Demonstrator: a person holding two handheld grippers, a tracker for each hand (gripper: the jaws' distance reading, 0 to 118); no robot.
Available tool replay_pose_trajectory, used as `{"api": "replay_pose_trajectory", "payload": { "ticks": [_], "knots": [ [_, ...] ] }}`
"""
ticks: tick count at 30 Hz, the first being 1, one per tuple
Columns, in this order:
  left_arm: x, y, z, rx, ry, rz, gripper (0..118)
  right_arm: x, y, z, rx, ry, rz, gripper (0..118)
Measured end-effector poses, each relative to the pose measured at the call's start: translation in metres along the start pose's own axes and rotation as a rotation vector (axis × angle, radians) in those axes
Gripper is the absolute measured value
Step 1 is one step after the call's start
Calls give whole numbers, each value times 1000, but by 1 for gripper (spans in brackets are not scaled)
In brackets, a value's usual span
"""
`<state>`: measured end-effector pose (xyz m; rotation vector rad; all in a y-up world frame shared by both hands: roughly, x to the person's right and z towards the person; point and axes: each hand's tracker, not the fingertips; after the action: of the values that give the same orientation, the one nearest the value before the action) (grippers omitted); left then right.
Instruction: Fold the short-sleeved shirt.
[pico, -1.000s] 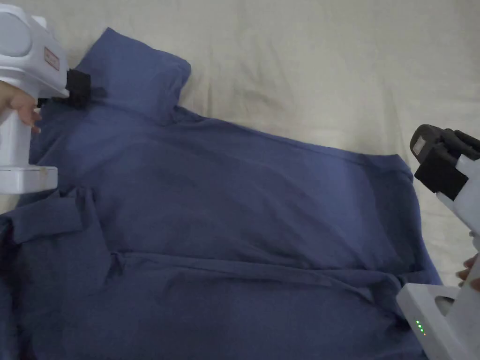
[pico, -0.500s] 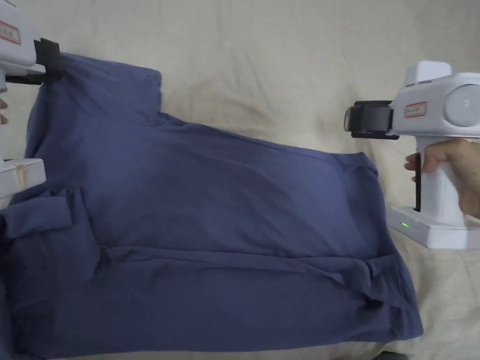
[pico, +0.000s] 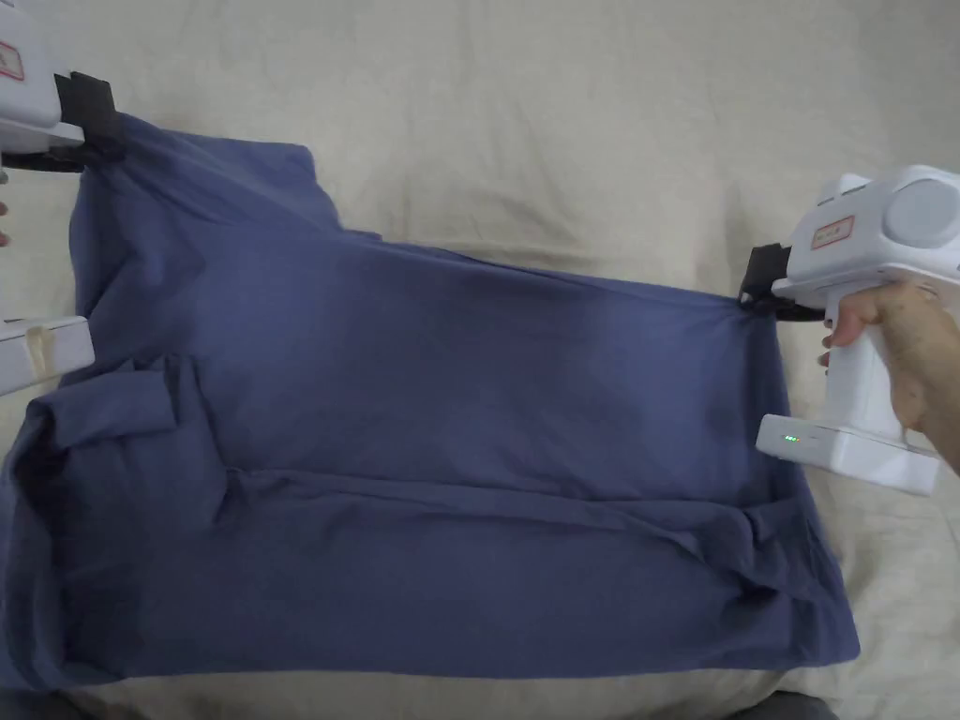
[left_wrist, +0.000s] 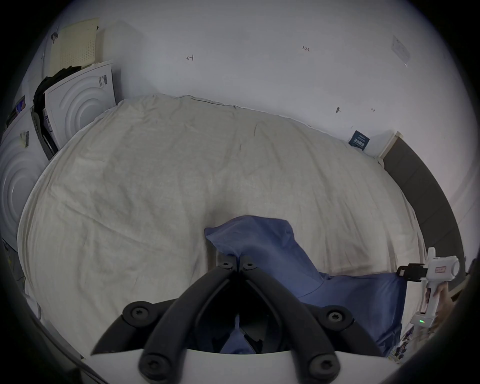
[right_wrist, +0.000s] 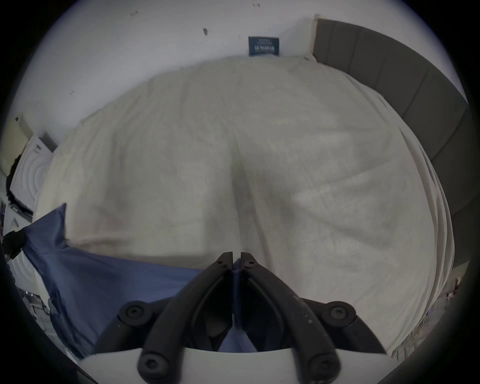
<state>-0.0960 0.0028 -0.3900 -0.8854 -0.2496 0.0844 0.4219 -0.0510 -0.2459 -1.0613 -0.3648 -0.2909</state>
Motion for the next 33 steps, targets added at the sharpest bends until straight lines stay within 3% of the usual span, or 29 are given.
{"api": "replay_pose_trajectory", "payload": {
  "ticks": [7, 11, 12, 21, 26, 27, 28, 29, 30, 31, 32, 33],
  "knots": [
    [-16, -19, 76, 69, -70, 32, 0, 17, -34, 99, 162, 72, 93, 8],
    [-26, -59, 122, 89, -66, 16, 0, 36, -79, 133, 239, 61, 96, 8],
    [-30, -72, 130, 85, -66, 24, 0, 43, -93, 137, 263, 17, 106, 8],
    [-55, -216, 129, -171, 6, 118, 0, 59, -205, 121, 140, 30, -5, 8],
    [-56, -259, 118, -276, 39, 186, 1, 64, -234, 106, 79, 11, -63, 11],
    [-55, -261, 117, -276, 47, 184, 5, 63, -235, 107, 72, -5, -60, 23],
    [-54, -260, 118, -275, 79, 181, 16, 63, -236, 108, 65, -34, -48, 43],
    [-54, -257, 120, -266, 117, 170, 47, 63, -235, 112, 86, -66, -22, 73],
    [-53, -252, 126, -244, 142, 153, 78, 64, -233, 120, 111, -79, -12, 88],
    [-54, -247, 132, -206, 142, 148, 104, 64, -231, 129, 150, -77, -5, 97],
    [-53, -240, 140, -153, 130, 148, 118, 64, -227, 143, 202, -67, 0, 99],
    [-51, -231, 152, -82, 117, 136, 118, 63, -222, 156, 262, -60, 7, 100]
  ]
}}
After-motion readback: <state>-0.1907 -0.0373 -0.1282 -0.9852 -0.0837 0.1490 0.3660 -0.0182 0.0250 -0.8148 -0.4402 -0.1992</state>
